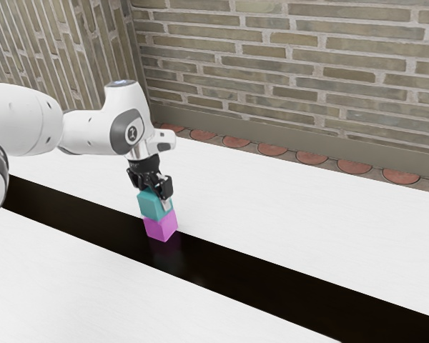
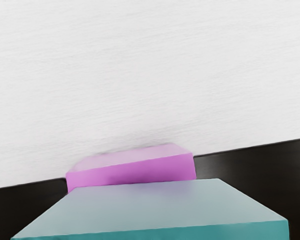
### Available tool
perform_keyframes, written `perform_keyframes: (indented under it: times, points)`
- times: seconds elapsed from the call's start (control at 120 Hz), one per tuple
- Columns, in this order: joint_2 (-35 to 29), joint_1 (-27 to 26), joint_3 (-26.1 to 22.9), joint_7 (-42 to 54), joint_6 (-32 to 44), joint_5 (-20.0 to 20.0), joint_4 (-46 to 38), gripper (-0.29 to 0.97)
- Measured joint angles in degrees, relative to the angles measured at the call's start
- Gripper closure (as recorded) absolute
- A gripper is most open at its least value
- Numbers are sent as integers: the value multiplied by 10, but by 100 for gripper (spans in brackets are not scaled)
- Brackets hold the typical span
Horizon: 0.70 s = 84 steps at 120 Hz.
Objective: Pick up the blue block with one arm, and put the blue block on the pink block with one arm
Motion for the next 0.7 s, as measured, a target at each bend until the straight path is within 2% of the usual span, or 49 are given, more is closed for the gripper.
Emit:
perform_keyframes:
  times: [0.7]
  points:
    - [16, 10, -1, 20, 16, -12, 7, 34]
